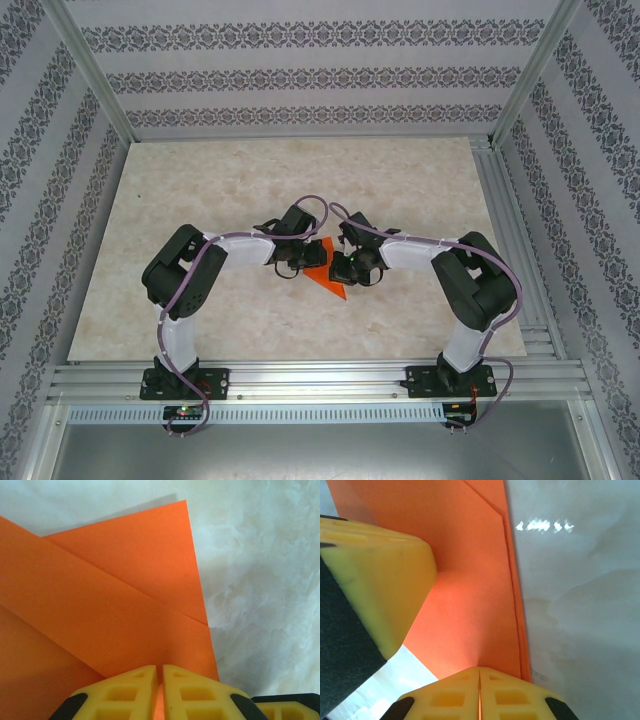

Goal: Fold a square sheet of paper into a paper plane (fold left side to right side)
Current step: Fourth fold the wing at the center of the table.

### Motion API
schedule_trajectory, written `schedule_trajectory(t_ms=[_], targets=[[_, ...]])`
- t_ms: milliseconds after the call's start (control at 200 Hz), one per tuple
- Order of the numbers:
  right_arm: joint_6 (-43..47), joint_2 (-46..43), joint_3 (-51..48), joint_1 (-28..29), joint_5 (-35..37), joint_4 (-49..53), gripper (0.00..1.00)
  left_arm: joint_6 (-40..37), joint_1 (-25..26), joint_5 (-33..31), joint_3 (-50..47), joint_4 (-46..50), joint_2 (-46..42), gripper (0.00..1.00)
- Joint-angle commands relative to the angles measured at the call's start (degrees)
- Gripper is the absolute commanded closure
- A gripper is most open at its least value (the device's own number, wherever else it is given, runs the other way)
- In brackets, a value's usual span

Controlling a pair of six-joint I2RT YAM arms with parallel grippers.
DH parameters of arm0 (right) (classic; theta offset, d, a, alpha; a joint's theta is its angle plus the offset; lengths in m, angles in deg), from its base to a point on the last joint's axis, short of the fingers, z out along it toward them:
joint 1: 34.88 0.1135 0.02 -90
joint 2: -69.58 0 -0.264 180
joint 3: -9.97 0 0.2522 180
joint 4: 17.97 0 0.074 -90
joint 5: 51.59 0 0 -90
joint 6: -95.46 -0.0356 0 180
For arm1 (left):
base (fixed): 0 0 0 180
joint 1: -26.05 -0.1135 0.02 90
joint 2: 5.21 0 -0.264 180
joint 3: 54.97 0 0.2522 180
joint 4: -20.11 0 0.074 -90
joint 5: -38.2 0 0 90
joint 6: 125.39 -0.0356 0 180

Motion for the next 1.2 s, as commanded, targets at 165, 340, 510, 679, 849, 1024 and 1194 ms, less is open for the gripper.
schedule_trajectory(t_ms=[165, 340, 510, 679, 849, 1024, 1194], targets=[[1.1, -3.8, -5.8, 0.6, 2.3, 6.0, 0.91, -0.1, 0.3, -5.3, -1.7, 2.4, 2.9, 0.85], [2.1, -6.2, -7.2, 0.2, 2.4, 7.9, 0.92, -0.2, 0.3, -5.3, -1.4, 2.8, 2.9, 0.85], [2.7, -10.1, -2.4, 0.2, 2.3, 11.4, 0.91, -0.1, 0.4, -5.1, -1.2, 2.8, 2.8, 0.85], [1.2, -10.8, -0.5, 1.4, 0.6, 10.3, 0.91, -0.1, 0.4, -5.2, -1.1, 2.9, 2.8, 0.85], [-1.0, -6.6, -1.7, 2.6, -1.5, 5.1, 0.91, -0.2, 0.3, -5.3, -1.0, 3.1, 2.8, 0.85], [-0.8, -4.6, -3.0, 2.0, -1.6, 3.8, 0.91, -0.3, 0.3, -5.4, -0.8, 3.3, 2.9, 0.85], [0.0, -4.9, -6.1, 0.7, -1.8, 3.7, 0.91, -0.5, 0.3, -5.7, -0.7, 3.8, 2.9, 0.85]])
